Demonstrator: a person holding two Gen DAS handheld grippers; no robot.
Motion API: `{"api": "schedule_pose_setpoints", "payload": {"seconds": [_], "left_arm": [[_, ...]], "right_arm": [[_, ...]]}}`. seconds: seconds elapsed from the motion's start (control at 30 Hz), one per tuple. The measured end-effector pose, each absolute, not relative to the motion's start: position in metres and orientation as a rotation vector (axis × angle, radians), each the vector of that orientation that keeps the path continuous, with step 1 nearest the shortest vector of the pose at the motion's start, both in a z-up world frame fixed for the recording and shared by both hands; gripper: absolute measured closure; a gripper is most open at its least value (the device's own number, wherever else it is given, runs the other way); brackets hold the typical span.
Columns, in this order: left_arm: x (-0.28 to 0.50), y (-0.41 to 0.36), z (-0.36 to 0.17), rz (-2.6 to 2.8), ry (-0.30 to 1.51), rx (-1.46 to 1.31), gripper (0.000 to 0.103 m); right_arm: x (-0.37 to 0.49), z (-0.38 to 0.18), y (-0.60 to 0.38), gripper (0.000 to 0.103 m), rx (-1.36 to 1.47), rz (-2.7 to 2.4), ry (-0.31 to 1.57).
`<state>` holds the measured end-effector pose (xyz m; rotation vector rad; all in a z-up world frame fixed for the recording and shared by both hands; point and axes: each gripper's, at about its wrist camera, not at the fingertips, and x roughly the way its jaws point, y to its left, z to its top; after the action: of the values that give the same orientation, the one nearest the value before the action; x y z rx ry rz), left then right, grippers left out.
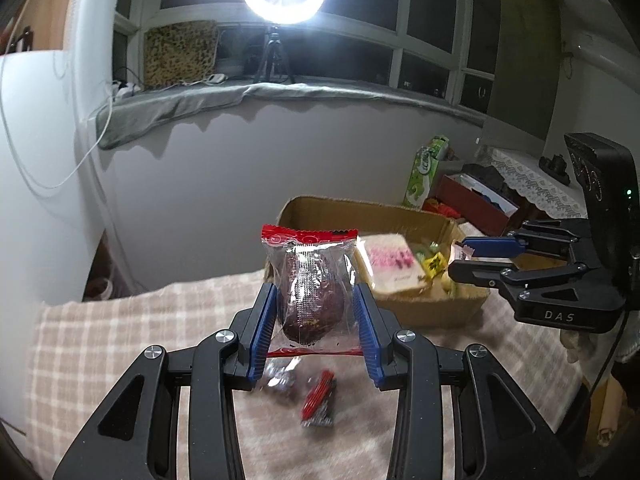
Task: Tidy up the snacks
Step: 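Carry the dried-fruit bag and pink candy over the box, then lower both held snacks into the box and open both grippers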
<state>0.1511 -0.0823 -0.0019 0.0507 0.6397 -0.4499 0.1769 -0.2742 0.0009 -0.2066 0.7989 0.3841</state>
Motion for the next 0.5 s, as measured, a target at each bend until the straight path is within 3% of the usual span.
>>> {"api": "schedule_pose_setpoints", "payload": {"seconds": [0.5], "left_arm": [[0.199,-0.122,-0.007,-0.467,0.668,0.053,0.066]], "right_arm": [[0.229,-0.007,-0.313,0.068,-0.168,0.283,0.816]]}}
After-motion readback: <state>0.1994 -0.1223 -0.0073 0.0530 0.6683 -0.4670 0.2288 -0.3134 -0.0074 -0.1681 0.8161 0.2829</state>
